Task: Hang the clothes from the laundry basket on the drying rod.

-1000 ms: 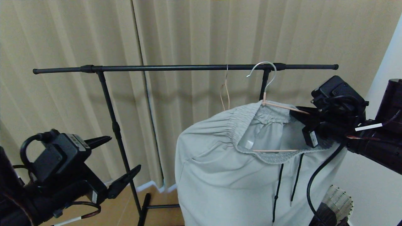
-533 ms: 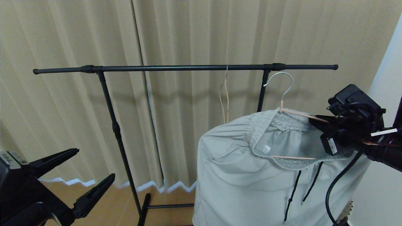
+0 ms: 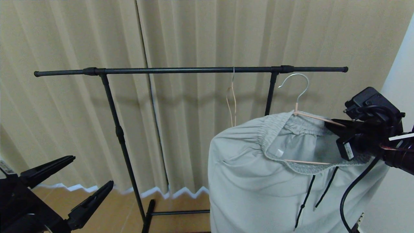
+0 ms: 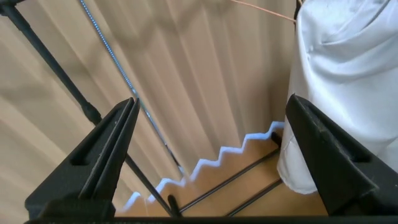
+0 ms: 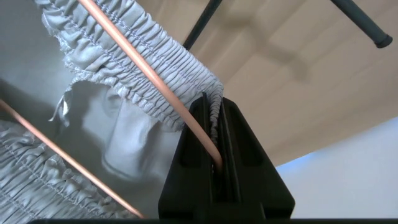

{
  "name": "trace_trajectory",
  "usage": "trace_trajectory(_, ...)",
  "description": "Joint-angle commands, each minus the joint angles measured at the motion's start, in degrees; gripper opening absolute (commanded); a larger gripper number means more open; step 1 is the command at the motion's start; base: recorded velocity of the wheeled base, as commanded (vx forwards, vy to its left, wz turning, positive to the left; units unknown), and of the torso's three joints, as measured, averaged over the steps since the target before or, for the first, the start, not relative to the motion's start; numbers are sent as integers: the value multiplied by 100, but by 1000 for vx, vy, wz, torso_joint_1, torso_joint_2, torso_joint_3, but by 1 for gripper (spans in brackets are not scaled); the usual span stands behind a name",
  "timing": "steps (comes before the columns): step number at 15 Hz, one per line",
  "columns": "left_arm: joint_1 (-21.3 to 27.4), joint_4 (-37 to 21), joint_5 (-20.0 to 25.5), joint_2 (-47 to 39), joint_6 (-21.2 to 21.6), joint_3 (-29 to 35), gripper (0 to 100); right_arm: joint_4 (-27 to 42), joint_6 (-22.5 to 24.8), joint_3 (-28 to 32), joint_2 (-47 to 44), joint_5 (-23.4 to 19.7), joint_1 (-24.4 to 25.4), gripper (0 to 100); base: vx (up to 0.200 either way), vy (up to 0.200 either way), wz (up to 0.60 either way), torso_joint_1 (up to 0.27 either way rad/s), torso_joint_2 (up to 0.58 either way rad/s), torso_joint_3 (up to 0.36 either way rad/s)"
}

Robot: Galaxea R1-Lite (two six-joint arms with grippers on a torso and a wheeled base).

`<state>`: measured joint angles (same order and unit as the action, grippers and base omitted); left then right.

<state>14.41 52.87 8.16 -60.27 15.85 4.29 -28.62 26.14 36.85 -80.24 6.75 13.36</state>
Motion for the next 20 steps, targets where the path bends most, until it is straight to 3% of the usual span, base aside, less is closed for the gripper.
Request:
trace_trajectory(1,0,13,2,24,-3,10,100,-3,5,-47,35,1,0,0,0,200,0,-7,-2,7)
trace_trajectory(13,0,4,2,7,6,-25,100,-3,5,-126,140,1,-27,0,0,200,0,3,1,0)
trace_trajectory(17,0,4,2,-2,-3,-42,100,23,5,-143,149,142,-35,0,0,0,0,0,0,0)
trace_trajectory(18,0,4,2,7,-3,-42,100,103,5,-126,175,256,-27,0,0,0,0,0,0,0)
trace_trajectory(20,0,-5,2,-2,-20,-34,100,981,14,15,404,485,-9,0,0,0,0,0,0,0)
